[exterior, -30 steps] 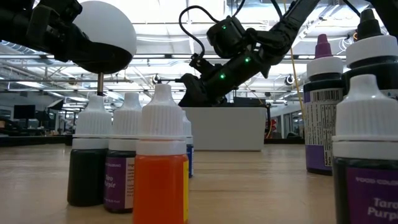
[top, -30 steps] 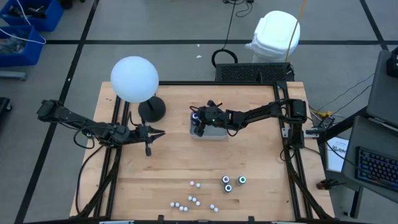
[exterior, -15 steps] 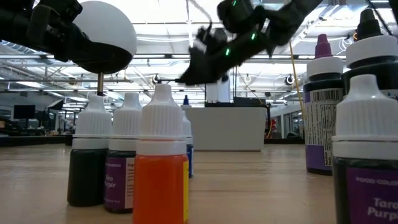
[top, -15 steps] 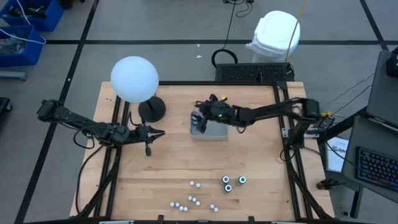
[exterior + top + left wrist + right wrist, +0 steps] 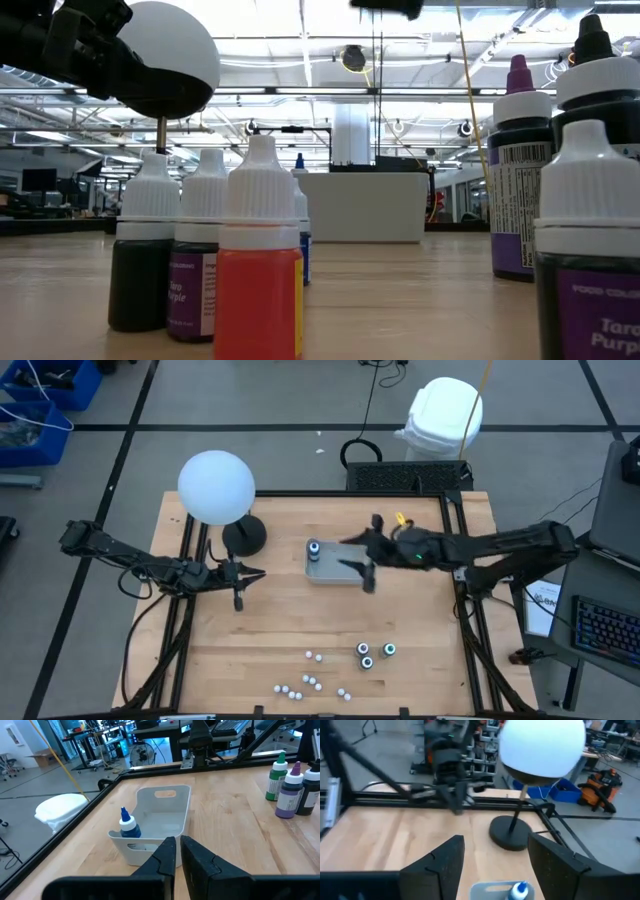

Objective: Pick & Place food coloring
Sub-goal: Put the big green food coloring bottle into the gray bin

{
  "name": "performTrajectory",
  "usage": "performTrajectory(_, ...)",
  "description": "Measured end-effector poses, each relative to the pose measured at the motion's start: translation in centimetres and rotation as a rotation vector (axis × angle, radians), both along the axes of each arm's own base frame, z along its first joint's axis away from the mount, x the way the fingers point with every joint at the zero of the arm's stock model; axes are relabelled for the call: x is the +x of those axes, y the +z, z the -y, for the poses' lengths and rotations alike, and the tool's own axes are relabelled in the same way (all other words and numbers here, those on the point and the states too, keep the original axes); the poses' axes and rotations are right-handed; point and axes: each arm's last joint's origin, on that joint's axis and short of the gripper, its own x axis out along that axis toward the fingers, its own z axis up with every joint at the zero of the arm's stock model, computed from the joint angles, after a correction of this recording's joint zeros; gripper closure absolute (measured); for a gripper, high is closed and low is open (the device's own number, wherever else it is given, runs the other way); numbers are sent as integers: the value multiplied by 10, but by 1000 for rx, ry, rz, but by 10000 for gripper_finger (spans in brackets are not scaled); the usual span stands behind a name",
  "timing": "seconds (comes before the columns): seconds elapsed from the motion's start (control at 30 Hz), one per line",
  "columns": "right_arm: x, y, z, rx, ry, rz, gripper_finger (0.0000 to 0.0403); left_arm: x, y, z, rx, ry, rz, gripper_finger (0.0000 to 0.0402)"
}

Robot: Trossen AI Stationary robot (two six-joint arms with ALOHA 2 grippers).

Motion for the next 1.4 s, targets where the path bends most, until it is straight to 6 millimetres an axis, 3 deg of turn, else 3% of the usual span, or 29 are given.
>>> performTrajectory(0.43, -57, -10, -116, -73, 33, -80, 204, 0, 0, 0, -4, 1, 1, 366)
performTrajectory(0.77, -89, -37, -175, -66, 201, -175, 204, 0, 0, 0, -7, 2, 1, 366)
performTrajectory(1.1, -99, -64, -191, -95, 183, -265, 204, 0, 0, 0, -24, 5, 5, 366)
performTrajectory(1.4, -115, -114, -178, -19, 207, -208, 204, 0, 0, 0, -18, 3, 2, 366)
